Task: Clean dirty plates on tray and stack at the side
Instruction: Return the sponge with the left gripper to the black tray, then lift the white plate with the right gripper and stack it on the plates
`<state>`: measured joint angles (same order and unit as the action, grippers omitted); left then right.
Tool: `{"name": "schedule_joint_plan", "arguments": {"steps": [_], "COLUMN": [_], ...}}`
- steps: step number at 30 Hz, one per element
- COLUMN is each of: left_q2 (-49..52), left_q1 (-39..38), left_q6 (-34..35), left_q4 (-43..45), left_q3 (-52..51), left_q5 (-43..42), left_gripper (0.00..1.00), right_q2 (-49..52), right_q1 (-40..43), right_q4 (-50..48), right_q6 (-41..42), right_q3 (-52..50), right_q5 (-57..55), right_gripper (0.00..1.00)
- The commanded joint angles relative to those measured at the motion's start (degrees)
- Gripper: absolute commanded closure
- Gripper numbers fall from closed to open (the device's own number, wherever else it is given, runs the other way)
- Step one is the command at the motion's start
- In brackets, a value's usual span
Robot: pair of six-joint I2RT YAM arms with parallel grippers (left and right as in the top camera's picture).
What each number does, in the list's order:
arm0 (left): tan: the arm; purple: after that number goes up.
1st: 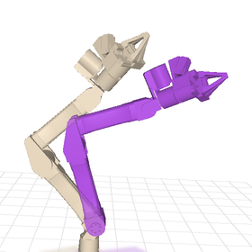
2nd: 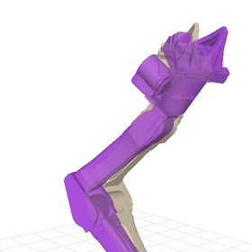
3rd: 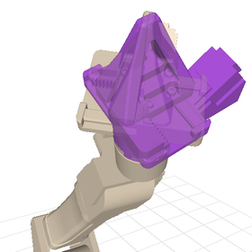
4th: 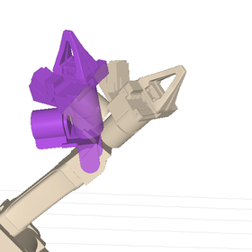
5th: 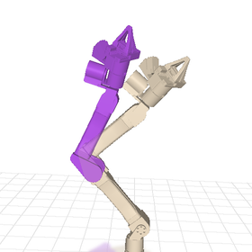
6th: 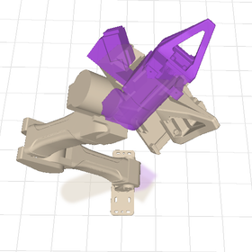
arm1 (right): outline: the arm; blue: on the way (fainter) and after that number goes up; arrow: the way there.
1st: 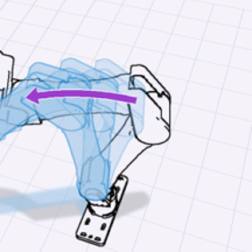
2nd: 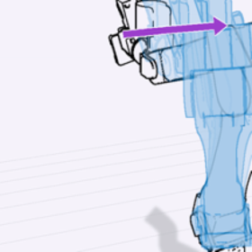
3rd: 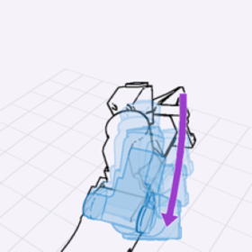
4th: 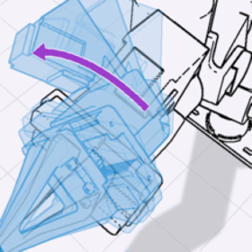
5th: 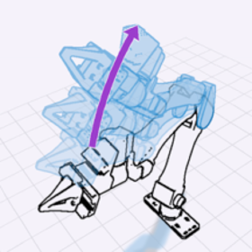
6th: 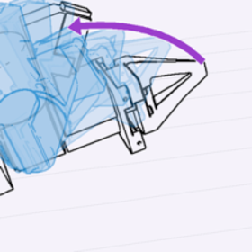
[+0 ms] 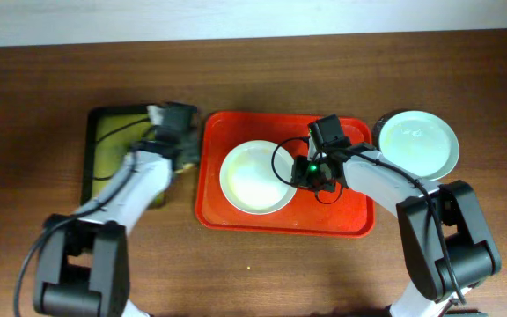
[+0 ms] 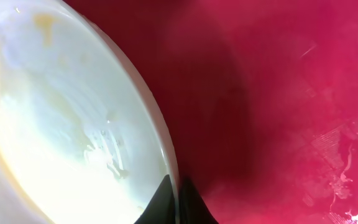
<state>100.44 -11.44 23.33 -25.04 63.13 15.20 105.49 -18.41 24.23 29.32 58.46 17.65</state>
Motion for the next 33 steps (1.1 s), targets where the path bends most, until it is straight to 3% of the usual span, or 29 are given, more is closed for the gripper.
{"name": "schedule_joint_plan", "arguments": {"steps": [1,11,12,14,17,21,24,28,33], "left_q2": [-1.14,2.05,3.72,5.53,4.46,-2.56,-9.40,-13.49,-13.35], "left_q1": [7.89,17.49,17.51,17.51,17.51,17.51,17.46,17.46,17.46], "left_q6": [-0.68,-0.68,-0.68,-0.68,-0.70,-0.70,-0.70,-0.70,-0.70], "left_q4": [0.13,2.89,2.89,3.13,3.28,1.68,-0.87,-2.08,-2.10], "left_q3": [0.87,0.66,0.66,0.68,1.27,1.81,1.81,1.81,1.79], "left_q5": [-8.79,-8.79,-8.81,-8.81,-8.81,-8.83,-8.83,-8.81,-8.81], "left_gripper": [1.00,1.00,0.94,0.67,0.58,0.33,0.00,0.01,0.01], "right_q2": [0.74,0.74,0.74,0.74,0.74,0.61,-1.49,-5.81,-6.14], "right_q1": [0.48,0.48,0.48,0.48,0.48,0.48,0.07,-3.56,-13.31], "right_q4": [0.46,0.46,0.48,0.50,0.48,0.44,2.21,14.21,33.83], "right_q6": [-0.55,-0.55,-0.55,-0.55,-0.55,-0.55,-4.31,-9.05,-13.09], "right_q3": [0.26,0.26,0.26,0.26,0.26,0.37,2.47,11.76,30.75], "right_q5": [-3.13,-3.15,-3.15,-3.15,-3.17,-3.32,-3.30,-17.07,-47.47], "right_gripper": [0.96,0.96,0.96,0.96,0.96,0.96,0.96,0.96,0.96]}}
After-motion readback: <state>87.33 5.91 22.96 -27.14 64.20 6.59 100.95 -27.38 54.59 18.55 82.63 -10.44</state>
